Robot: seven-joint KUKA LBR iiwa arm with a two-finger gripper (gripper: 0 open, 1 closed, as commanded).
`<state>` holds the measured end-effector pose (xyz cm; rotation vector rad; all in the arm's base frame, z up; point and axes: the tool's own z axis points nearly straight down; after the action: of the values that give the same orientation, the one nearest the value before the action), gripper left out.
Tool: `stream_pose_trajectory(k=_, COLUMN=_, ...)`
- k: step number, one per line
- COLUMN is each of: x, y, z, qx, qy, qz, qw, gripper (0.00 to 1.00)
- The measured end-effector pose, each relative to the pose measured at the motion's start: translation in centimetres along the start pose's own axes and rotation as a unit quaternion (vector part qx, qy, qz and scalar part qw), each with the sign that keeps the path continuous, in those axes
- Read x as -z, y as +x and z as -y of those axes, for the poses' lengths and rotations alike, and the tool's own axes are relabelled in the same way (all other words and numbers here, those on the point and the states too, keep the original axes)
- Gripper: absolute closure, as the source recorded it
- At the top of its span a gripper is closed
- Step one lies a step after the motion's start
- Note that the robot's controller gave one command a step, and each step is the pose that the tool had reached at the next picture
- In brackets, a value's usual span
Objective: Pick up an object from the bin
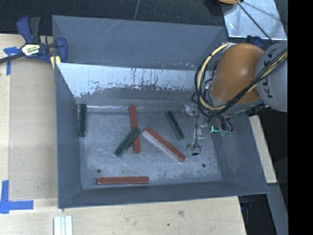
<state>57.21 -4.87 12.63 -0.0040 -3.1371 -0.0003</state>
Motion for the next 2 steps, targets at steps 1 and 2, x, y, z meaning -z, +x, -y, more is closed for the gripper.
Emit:
stream_pose_trajectory(k=1, x=0.4, y=-0.2, z=0.0, qx=0.001, qy=0.0, qz=0.0041, qw=1.0, gripper=0.0)
stream_pose_trajectory(k=2, x=-2.0, y=0.4, z=-3.6, qx=-0.018, qy=0.001, qz=0.005, qw=0.9998, gripper=0.0)
